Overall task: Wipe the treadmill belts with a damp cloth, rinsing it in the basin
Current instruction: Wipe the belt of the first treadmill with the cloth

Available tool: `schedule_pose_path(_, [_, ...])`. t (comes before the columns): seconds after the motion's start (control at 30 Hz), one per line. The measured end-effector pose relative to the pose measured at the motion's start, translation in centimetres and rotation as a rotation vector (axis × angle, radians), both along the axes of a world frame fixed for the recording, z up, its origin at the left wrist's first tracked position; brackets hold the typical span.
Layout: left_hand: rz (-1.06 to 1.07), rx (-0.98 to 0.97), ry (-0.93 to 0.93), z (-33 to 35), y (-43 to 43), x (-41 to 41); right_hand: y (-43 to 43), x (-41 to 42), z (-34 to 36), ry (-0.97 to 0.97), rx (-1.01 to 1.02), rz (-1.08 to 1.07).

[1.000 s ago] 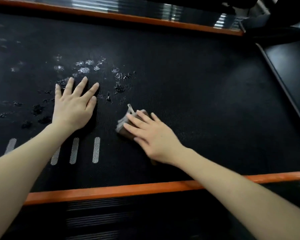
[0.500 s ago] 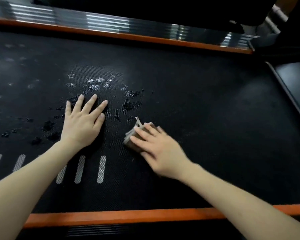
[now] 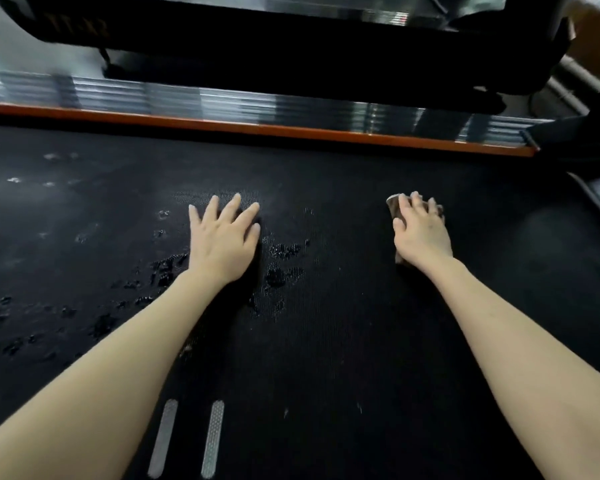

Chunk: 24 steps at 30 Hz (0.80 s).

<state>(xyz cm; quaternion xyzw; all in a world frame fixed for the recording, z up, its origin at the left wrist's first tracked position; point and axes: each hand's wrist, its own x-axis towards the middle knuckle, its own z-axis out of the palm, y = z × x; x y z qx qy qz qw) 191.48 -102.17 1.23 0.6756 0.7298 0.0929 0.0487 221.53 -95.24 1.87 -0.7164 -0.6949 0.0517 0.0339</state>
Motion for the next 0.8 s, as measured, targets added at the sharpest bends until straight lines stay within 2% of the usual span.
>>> schedule_pose_path(0.27, [-0.010, 0.009, 0.017, -1.6, 0.6, 0.7, 3.1, -3.0, 0.5, 0.015, 0.020, 0.059])
schedule_pose_path(0.33, [-0.013, 0.016, 0.009, -1.7, 0.7, 0.7, 0.7, -4.4, 0.4, 0.015, 0.053, 0.282])
schedule_pose_path(0.43, [-0.012, 0.039, 0.016, -2.0, 0.5, 0.4, -7.3, -6.3, -0.7, 0.076, 0.045, 0.819])
schedule_pose_path(0.5, [-0.013, 0.051, 0.023, -1.9, 0.4, 0.3, -9.5, -5.3, -0.5, 0.138, -0.029, 0.935])
schedule_pose_path(0.57, [-0.017, 0.042, 0.024, -1.8, 0.5, 0.3, -6.1, -3.3, 0.0, 0.133, 0.006, 0.817])
schedule_pose_path(0.67, [-0.004, 0.031, 0.022, -1.9, 0.7, 0.4, 3.3, -2.1, 0.6, 0.064, 0.015, 0.285])
schedule_pose_path(0.7, [0.002, 0.031, 0.026, -2.0, 0.7, 0.5, 5.8, -2.7, 0.6, 0.051, 0.005, 0.169])
schedule_pose_path(0.73, [0.005, 0.030, 0.028, -2.1, 0.8, 0.5, 7.4, -4.0, 0.4, 0.038, 0.011, 0.110])
schedule_pose_path(0.8, [0.001, 0.023, 0.034, -2.1, 0.9, 0.6, 7.5, -7.6, -0.3, 0.005, 0.082, 0.148])
